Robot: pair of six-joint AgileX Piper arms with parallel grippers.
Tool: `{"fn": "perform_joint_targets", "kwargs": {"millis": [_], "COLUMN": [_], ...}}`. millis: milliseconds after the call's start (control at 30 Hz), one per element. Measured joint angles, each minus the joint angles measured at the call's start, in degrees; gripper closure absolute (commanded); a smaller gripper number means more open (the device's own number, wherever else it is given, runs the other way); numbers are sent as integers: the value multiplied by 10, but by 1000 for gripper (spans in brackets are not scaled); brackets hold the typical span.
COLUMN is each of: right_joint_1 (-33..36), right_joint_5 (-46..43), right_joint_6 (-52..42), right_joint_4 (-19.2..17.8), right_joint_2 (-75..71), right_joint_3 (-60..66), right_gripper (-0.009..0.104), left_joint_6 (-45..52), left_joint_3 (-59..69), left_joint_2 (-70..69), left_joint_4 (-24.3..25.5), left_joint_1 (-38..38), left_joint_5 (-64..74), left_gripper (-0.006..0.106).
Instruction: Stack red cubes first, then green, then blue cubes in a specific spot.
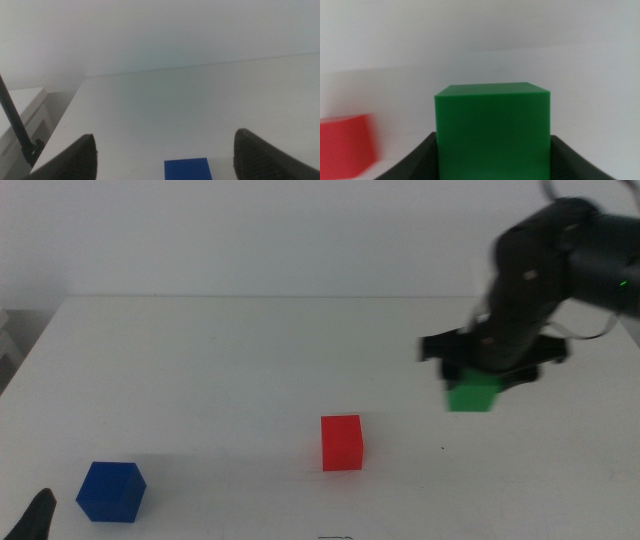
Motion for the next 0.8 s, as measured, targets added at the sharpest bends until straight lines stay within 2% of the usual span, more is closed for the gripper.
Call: {"fn": "perform_joint_targets", "kwargs": {"millis": [167, 367, 567, 800], "right_joint_1": [90, 145, 161, 161], "right_joint_5": [-9, 32, 84, 90], "right_joint_6": [79, 94, 73, 58], "right_joint_4": [1, 5, 24, 40], "right_joint_2": [6, 64, 129, 146], "right_joint_3": [-23, -103, -183, -195], "right_gripper": [96, 96, 96, 96], "left_joint_6": [0, 0, 0, 0], "left_joint_3": [0, 0, 0, 0], "left_joint_2": [0, 0, 0, 0], "left_joint_4": [0, 0, 0, 0], "left_joint_1": [0, 0, 0, 0], "left_joint_5": [0, 0, 0, 0], "left_gripper": [7, 7, 7, 7]}}
